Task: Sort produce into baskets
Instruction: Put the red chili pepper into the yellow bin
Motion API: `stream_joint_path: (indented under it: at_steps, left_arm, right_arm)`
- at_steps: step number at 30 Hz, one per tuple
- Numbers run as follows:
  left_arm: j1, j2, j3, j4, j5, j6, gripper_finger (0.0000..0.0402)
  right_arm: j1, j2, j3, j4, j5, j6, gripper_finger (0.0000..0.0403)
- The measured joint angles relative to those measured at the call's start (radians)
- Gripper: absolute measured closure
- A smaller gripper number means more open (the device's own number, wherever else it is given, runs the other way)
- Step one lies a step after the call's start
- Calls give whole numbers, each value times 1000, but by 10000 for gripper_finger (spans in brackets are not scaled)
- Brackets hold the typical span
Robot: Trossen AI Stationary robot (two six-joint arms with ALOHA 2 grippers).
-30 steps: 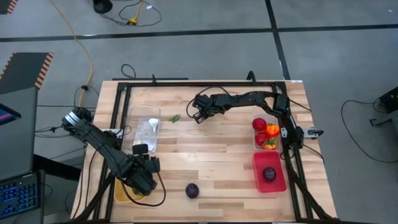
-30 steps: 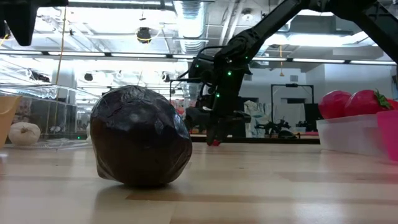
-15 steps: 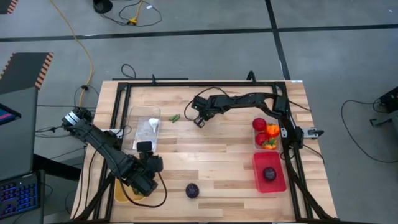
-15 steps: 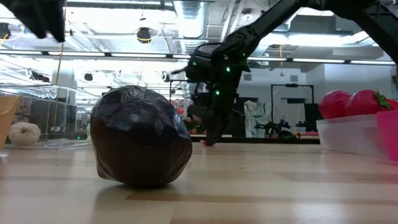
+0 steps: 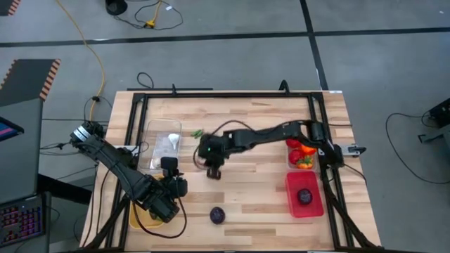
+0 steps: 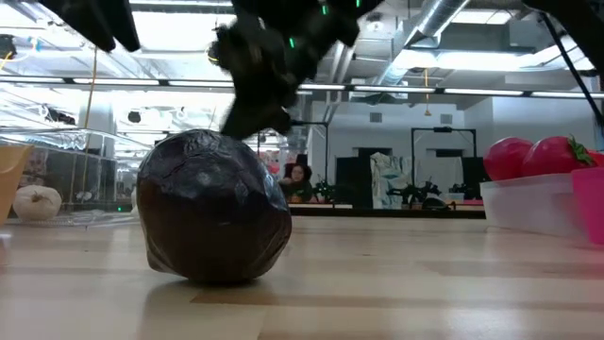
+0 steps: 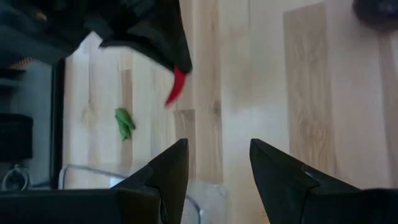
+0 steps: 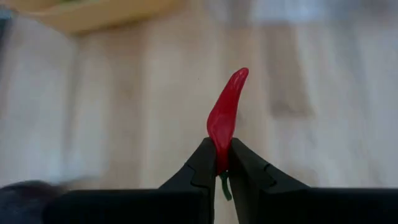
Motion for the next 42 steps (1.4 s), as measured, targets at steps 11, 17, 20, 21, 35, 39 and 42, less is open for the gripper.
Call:
stream_joint_path:
  at_steps: [11,17,20,21,35,39,42]
  left_arm:
    - [1,0,0,146,0,174,242]
    - [2,0,0,168,0,214,245]
    - [2,0,0,168,9,207,251]
    - [2,0,0,167,12,207,254]
    - [27,0,0,146,32,207,321]
    - [34,0,0,145,35,207,346]
    - [38,0,0,144,38,207,358]
  right_arm:
    - [130,-3,101,118,4,-143,342]
    - [155,-3,105,146,8,-144,342]
    - [163,-3,106,158,9,-147,342]
    - [165,-3,106,162,8,-147,342]
    - [166,-3,106,164,8,-143,342]
    - [166,-3,106,162,9,-117,342]
    - [161,-3,106,160,8,-83,342]
